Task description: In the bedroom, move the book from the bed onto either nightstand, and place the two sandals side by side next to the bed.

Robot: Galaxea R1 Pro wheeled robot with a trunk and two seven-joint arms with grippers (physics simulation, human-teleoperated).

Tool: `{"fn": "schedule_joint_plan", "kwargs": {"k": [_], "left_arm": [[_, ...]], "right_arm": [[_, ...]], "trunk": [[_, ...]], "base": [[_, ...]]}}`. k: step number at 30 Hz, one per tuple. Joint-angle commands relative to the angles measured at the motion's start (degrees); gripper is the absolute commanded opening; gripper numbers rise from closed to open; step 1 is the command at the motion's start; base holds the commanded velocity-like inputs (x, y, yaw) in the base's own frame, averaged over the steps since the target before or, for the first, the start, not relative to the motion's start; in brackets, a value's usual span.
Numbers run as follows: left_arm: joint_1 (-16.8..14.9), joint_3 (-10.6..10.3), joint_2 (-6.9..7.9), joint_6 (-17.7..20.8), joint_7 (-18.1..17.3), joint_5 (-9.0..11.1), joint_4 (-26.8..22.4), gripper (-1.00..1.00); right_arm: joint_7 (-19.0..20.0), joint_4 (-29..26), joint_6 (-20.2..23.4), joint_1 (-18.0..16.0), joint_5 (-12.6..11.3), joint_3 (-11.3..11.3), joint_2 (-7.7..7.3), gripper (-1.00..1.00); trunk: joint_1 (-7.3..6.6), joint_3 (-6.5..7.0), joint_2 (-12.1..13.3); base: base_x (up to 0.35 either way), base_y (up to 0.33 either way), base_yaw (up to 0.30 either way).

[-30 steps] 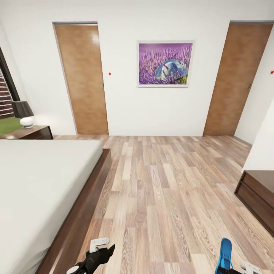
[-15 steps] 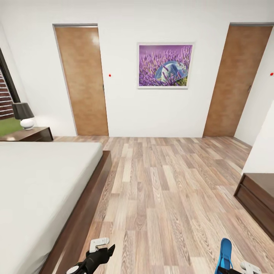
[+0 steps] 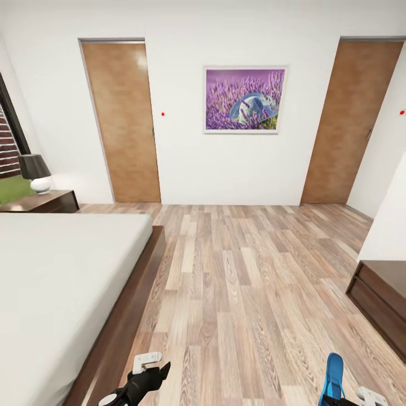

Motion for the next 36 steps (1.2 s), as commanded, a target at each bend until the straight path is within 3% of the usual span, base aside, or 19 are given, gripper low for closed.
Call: {"fn": "schedule_joint_plan", "kwargs": {"k": [1,15,21,36], "left_arm": [[0.0,-0.1,0.02,0.2,-0.1,0.6,0.0,1.0],[0.0,-0.1,0.02,0.2,-0.1,0.6,0.0,1.0],[0.0,-0.1,0.02,0.2,-0.2,0.6,-0.1,1.0],[0.0,-0.1,0.02,0.2,-0.2,0.6,-0.1,1.0]], "right_arm": [[0.2,0.0,0.1,0.0,-0.6,0.5,-0.01,-1.0],[0.2,0.0,0.1,0.0,-0.6,0.5,-0.03,-1.0],[0.2,0.0,0.1,0.0,-0.7,0.5,0.0,-1.0],[0.2,0.0,0.1,0.0,-0.7,0.5,-0.04,-1.0]], "trunk": [[-0.24,0.13,0.4],[-3.31,2.64,6.0],[-3.31,2.64,6.0],[-6.6,5.33,12.0]], "base": [[0.0,0.0,0.0],[0.0,0.0,0.0],[0.0,0.0,0.0],[0.0,0.0,0.0]]}}
